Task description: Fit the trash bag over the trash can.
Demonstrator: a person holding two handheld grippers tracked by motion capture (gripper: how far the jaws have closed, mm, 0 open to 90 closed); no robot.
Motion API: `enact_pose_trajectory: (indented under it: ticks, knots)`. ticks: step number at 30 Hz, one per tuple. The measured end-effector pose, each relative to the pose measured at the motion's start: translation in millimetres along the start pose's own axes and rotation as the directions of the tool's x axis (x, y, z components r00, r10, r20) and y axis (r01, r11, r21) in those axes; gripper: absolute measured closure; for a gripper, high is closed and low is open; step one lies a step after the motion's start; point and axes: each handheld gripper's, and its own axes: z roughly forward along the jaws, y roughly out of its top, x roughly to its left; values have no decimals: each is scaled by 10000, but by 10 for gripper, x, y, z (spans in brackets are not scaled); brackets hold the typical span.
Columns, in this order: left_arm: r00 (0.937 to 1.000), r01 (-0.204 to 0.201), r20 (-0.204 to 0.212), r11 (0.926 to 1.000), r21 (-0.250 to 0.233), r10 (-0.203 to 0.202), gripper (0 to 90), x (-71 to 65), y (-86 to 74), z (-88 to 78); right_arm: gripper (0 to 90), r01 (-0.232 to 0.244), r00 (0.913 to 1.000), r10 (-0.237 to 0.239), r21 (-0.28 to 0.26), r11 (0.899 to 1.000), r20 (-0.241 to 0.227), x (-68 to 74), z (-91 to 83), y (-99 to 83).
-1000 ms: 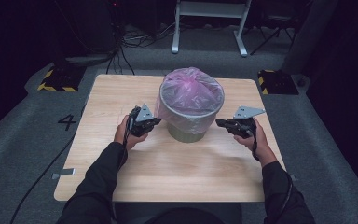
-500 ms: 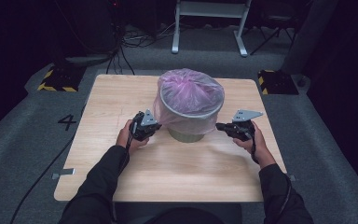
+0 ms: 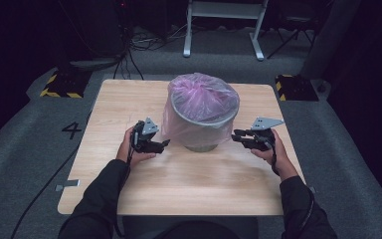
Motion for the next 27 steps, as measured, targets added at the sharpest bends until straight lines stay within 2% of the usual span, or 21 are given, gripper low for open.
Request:
enact_pose_trajectory:
  ticks: [3,7,9,11,13,17,20,21,22,25,27]
  knots:
    - [10000,91,-15,9998,176,-91,183,-5,-63,-120,508,-170,9998,170,59,9998,52,-23,-24,8]
    - [9994,346,-103,9978,568,-341,172,-10,-193,-251,330,-394,9990,394,-1,9992,226,-36,-50,-13]
    - [9987,506,-106,9964,673,-500,173,-13,-258,-316,282,-488,9984,489,-19,9988,299,-37,-64,-26]
    - [9979,641,-76,9948,787,-637,172,-21,-320,-362,247,-569,9976,569,-10,9984,386,-36,-84,-29]
    - [9980,594,150,9934,978,-612,170,-47,-388,-396,222,-591,9976,596,-150,9981,360,-37,-111,-23]
    - [9982,426,347,9881,1475,-482,167,-139,-526,-409,204,-704,9971,716,-444,9965,266,-38,-179,10]
    - [9972,378,567,9847,1701,-481,167,-191,-619,-409,170,-561,9969,592,-577,9968,526,-23,-221,48]
    - [9964,415,651,9831,1785,-539,166,-199,-649,-403,168,-590,9951,639,-652,9961,754,-27,-239,72]
    - [9964,375,675,9824,1829,-506,166,-198,-668,-397,170,-653,9939,711,-700,9954,842,-30,-253,87]
    - [9922,699,906,9839,1646,-856,159,-172,-718,-405,169,-652,9930,723,-769,9949,933,-35,-281,137]
    - [9930,590,917,9852,1607,-744,154,-158,-725,-407,170,-586,9925,672,-861,9946,1018,-33,-296,183]
